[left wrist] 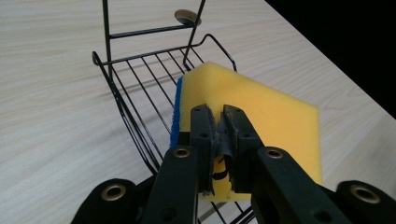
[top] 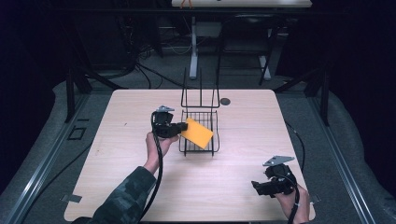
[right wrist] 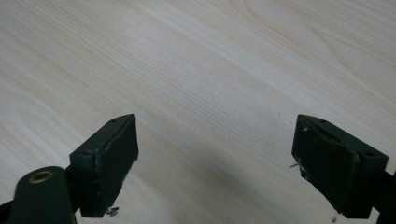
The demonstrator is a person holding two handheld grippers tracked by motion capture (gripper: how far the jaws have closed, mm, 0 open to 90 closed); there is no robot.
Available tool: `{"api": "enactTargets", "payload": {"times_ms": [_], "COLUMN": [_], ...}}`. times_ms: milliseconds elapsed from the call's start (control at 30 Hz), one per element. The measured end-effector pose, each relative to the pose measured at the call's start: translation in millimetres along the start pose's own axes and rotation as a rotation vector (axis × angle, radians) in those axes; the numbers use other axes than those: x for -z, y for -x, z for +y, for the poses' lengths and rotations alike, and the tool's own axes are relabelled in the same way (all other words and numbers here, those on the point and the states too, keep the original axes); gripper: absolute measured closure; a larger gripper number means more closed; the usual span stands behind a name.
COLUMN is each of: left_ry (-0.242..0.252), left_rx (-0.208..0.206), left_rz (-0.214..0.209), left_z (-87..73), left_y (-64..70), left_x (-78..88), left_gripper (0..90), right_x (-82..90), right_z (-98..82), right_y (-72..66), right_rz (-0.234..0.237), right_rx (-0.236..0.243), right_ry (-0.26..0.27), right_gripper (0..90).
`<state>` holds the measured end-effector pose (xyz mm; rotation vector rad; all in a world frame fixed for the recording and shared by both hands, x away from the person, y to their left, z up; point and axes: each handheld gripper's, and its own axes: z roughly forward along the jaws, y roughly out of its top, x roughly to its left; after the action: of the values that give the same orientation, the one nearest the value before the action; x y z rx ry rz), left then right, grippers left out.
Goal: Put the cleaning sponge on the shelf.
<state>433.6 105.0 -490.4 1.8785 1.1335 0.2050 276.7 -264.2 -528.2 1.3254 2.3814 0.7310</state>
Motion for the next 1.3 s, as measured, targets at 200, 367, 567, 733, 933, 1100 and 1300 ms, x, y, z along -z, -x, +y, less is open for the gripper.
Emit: {"api": "enactTargets", "payload": {"times_ms": [200, 367, 567, 733, 933, 1100, 1300], "left_ry": [-0.007, -0.018, -0.03, -0.041, -0.071, -0.098, -0.134], "left_rx": [0.039, 0.052, 0.074, 0.087, 0.086, 0.079, 0.077], "left_rz": [0.016, 0.029, 0.044, 0.042, 0.048, 0.046, 0.036], "left_z": [0.5, -0.7, -3.7, -6.0, -8.8, -10.4, -13.9], "left_y": [0.8, 3.1, 2.3, 0.6, -2.4, -5.1, -9.8], "left_x": [-11.1, -18.2, -23.9, -26.3, -26.2, -24.6, -23.6], "left_gripper": [82.8, 82.6, 81.9, 80.4, 76.3, 72.2, 69.4], "right_x": [-1.1, -1.6, -2.2, -3.0, -3.2, -3.2, -3.4], "right_z": [-0.3, -0.5, -0.6, -0.4, -0.4, -0.3, -0.3], "right_y": [0.0, -0.1, -0.4, -0.6, -0.9, -0.8, -1.2], "right_rz": [0.001, 0.003, 0.006, 0.008, 0.009, 0.009, 0.008], "right_rx": [0.002, 0.002, 0.004, 0.008, 0.009, 0.008, 0.008], "right_ry": [-0.002, -0.009, -0.015, -0.022, -0.024, -0.03, -0.031], "right_gripper": [13.9, 13.9, 13.9, 13.9, 13.9, 13.9, 13.9]}}
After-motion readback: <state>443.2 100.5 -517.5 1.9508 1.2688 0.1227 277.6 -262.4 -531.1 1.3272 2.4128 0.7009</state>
